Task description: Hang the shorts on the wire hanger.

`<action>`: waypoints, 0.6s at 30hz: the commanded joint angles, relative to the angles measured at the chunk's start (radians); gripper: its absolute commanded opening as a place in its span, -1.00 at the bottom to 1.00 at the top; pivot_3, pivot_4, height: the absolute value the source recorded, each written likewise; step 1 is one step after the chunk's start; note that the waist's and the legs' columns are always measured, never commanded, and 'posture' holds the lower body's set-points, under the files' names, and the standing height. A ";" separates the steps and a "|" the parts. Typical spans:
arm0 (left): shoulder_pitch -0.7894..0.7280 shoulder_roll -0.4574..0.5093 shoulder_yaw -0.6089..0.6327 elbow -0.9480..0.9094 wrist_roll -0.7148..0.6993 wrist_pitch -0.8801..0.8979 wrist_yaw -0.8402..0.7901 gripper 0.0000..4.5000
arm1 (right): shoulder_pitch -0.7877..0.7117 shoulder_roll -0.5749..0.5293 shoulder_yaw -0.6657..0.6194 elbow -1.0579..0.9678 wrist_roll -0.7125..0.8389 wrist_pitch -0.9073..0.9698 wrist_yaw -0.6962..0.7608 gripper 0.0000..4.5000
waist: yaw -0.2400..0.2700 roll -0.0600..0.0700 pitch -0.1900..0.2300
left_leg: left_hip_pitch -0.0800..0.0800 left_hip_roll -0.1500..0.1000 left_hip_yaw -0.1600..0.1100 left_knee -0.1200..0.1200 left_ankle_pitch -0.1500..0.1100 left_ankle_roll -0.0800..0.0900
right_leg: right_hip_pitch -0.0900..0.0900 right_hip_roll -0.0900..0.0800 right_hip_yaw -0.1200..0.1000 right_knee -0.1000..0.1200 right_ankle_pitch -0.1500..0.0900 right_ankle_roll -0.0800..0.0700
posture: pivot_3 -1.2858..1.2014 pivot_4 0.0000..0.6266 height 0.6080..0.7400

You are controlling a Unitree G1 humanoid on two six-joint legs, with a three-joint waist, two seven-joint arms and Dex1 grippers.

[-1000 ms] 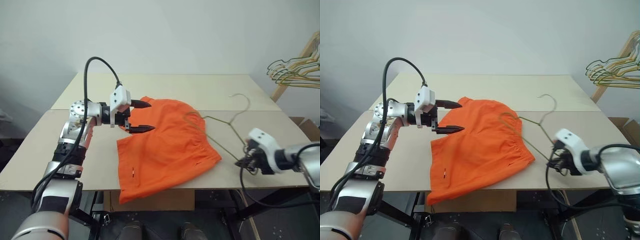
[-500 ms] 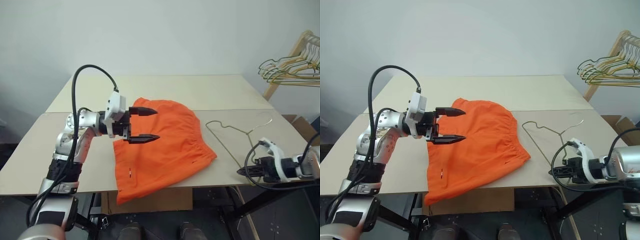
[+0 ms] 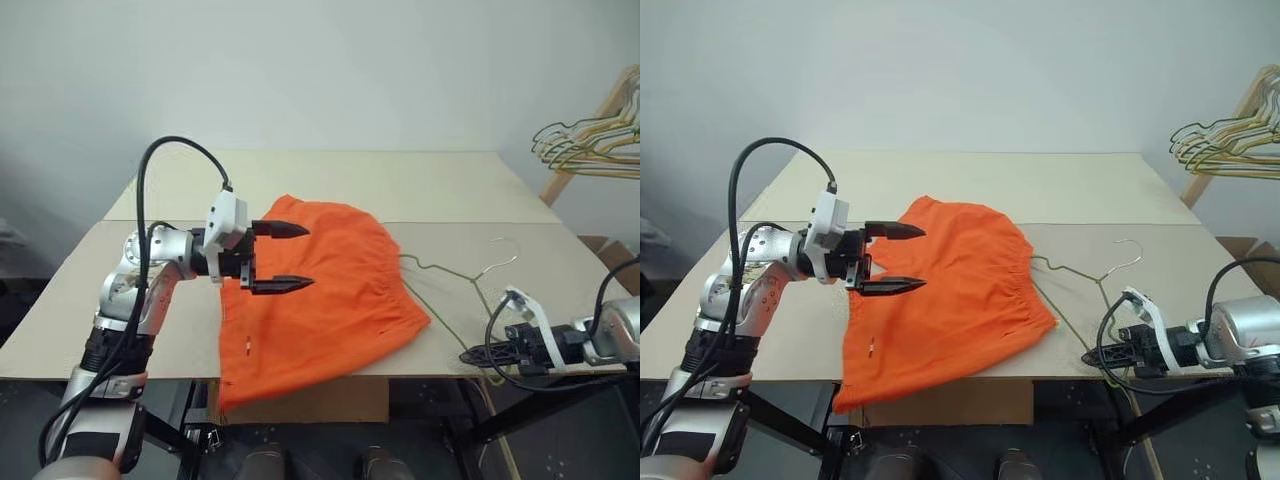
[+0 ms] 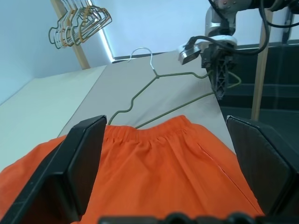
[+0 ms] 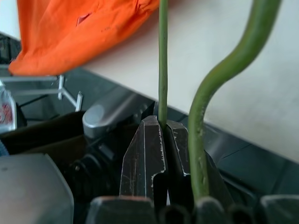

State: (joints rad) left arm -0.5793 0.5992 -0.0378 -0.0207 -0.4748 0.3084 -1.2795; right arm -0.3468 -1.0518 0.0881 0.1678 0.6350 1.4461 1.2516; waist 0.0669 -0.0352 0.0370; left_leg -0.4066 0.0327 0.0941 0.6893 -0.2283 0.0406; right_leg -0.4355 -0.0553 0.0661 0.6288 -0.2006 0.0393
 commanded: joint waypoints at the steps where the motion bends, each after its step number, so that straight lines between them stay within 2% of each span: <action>1: -0.008 0.009 0.025 -0.031 -0.020 0.004 0.012 0.98 | 0.052 -0.040 -0.067 -0.098 0.076 -0.002 0.030 -1.00 | 0.006 0.000 0.000 | 0.000 0.000 0.000 0.000 0.000 0.000 | 0.000 0.000 0.000 0.000 0.000 0.000 | 0.17 -1.00 1.00; 4: -0.004 0.011 0.025 -0.031 -0.019 0.001 0.011 0.98 | 0.077 -0.022 -0.094 -0.101 0.077 0.005 -0.019 -1.00 | 0.007 0.000 0.000 | 0.000 0.000 0.000 0.000 0.000 0.000 | 0.000 0.000 0.000 0.000 0.000 0.000 | 0.17 -1.00 1.00; 10: -0.010 0.003 0.010 -0.026 -0.012 -0.010 0.003 0.98 | -0.003 0.066 -0.142 -0.008 0.077 0.029 -0.112 -1.00 | 0.004 0.000 0.000 | 0.000 0.000 0.001 0.000 0.000 0.000 | 0.000 0.000 0.000 0.000 0.000 0.000 | 0.16 -1.00 1.00; 18: -0.020 0.010 0.011 -0.018 -0.008 -0.012 -0.005 0.98 | 0.055 0.061 -0.138 -0.089 0.134 0.027 -0.086 -1.00 | 0.011 0.000 0.000 | -0.003 0.000 0.000 0.000 0.000 0.000 | -0.001 0.000 0.000 -0.001 0.000 0.001 | 0.17 -1.00 1.00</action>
State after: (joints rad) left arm -0.5760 0.6000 -0.0368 -0.0234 -0.4733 0.3061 -1.2803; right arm -0.2953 -0.9642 -0.0148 0.1087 0.7326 1.4731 1.1380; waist 0.0774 -0.0355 0.0369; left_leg -0.4095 0.0327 0.0941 0.6893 -0.2287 0.0412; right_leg -0.4365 -0.0554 0.0660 0.6272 -0.2007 0.0399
